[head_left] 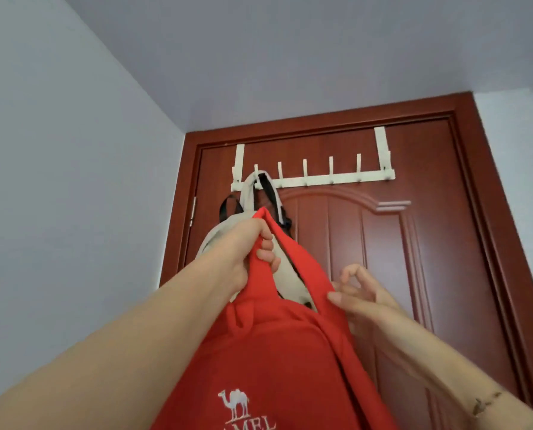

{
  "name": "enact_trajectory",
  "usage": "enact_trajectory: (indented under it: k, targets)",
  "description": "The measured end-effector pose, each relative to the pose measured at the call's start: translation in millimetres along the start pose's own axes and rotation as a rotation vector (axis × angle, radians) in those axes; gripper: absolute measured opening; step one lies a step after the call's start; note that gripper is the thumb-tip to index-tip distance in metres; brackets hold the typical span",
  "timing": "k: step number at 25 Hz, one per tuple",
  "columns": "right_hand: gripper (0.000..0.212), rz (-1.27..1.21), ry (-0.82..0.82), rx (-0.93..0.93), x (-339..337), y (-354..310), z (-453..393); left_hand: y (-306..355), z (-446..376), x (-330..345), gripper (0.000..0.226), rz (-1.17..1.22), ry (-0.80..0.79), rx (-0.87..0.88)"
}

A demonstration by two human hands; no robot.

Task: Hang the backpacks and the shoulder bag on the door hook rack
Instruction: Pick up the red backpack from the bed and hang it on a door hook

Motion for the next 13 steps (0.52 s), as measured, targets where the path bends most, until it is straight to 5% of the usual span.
enact_trajectory:
  k: [9, 13]
  targets:
    - [0.029, 0.718, 0.401, -0.265, -45.0, -46.5, -126.8, 4.8, -178.0, 12.9, 0.036, 0.157, -0.142, 0.205]
    - [0.045, 0.906, 0.696, -0.464, -79.0, -85.4, -177.1, 18.8, -245.9, 5.8, 0.015, 0.154, -0.158, 0.410]
Point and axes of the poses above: each hand's wrist, its own z-axis away from the middle knuckle, its own x-axis out of the palm, y = z × x, the point moved 6 cm from there along -z, towards the middle knuckle, and after that the axes turned 11 degrees about x, right-handed, at the moved point
